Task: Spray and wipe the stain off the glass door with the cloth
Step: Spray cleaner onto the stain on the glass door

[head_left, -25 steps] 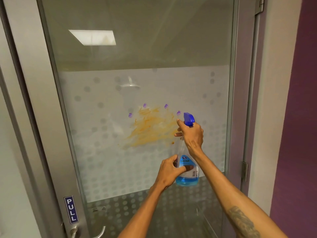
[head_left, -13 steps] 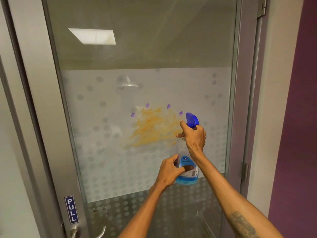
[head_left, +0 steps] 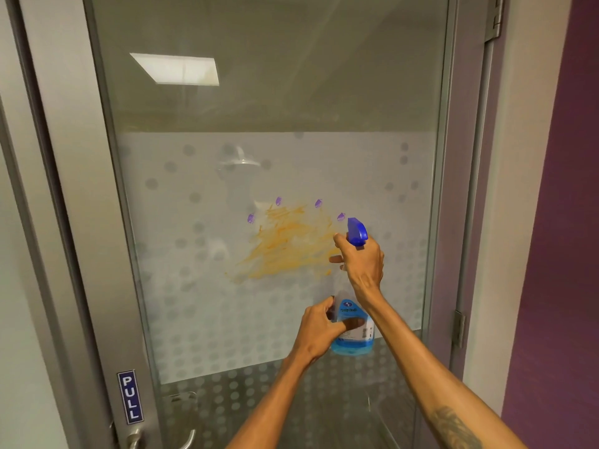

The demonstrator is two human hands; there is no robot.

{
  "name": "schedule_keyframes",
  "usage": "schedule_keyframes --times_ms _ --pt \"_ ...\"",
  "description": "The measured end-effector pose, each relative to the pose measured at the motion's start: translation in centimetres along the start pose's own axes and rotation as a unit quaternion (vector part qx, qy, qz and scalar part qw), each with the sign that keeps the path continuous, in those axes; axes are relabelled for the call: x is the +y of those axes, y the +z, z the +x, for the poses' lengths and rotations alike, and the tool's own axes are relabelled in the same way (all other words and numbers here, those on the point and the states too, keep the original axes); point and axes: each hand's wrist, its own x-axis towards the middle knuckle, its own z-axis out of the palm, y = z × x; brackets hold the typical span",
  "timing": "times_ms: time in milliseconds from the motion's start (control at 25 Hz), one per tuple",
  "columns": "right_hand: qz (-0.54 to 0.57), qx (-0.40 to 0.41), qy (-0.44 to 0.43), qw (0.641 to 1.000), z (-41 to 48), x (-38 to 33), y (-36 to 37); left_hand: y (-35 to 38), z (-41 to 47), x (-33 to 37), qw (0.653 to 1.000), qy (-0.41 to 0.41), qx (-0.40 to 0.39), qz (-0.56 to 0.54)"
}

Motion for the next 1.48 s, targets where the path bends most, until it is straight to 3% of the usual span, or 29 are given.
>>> schedule_keyframes --times_ms 280,560,720,1480 --pt "-0.012 0.038 -0.019 0.999 -0.4 0.5 0.8 -0.7 0.2 -0.2 0.999 0.005 0.016 0.035" --pt "0.005 0.003 -0.035 0.999 1.0 -2.2 2.2 -2.7 0.8 1.3 0.999 0.007 0.035 0.03" --pt "-0.009 0.025 -0.052 0.998 0.1 -2.4 3.2 -4.0 0.7 1.4 0.998 0.011 0.047 0.045" --pt "-0.003 -0.085 -0.092 0.992 -5.2 -5.4 10.4 -11.6 -4.3 0.1 0.994 -0.022 0.103 0.005"
